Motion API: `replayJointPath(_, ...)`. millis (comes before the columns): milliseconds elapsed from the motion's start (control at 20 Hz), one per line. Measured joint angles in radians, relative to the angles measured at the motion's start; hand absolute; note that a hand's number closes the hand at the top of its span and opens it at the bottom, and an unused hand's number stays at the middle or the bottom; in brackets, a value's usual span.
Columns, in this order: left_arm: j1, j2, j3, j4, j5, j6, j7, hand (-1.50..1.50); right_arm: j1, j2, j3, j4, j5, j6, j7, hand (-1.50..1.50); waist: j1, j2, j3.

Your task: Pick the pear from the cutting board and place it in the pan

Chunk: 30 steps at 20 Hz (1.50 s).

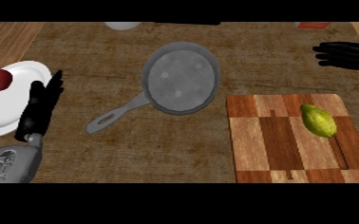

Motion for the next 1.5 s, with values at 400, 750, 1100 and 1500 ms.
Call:
replayJointPath(400, 0.012, -0.004, 0.010, -0.012, -0.005, 0.014, 0.014, 0.00, 0.037, 0.049, 0.032, -0.090, 0.216, 0.009, -0.075, -1.50, -0.014, -0.003, 0.000)
replayJointPath(750, -0.002, -0.001, 0.020, -0.002, -0.003, 0.005, 0.025, 0.00, 0.076, 0.076, 0.063, -0.153, 0.413, -0.030, -0.179, -1.50, -0.023, -0.003, 0.000)
replayJointPath(1100, 0.020, 0.001, 0.025, -0.021, -0.003, -0.002, 0.018, 0.00, 0.120, 0.073, 0.134, -0.179, 0.556, -0.085, -0.298, -1.50, -0.021, -0.005, 0.000)
replayJointPath(1500, 0.031, -0.007, 0.023, -0.036, -0.014, 0.000, 0.023, 0.00, 0.139, 0.054, 0.227, -0.153, 0.666, -0.197, -0.461, -1.50, -0.025, -0.007, -0.002)
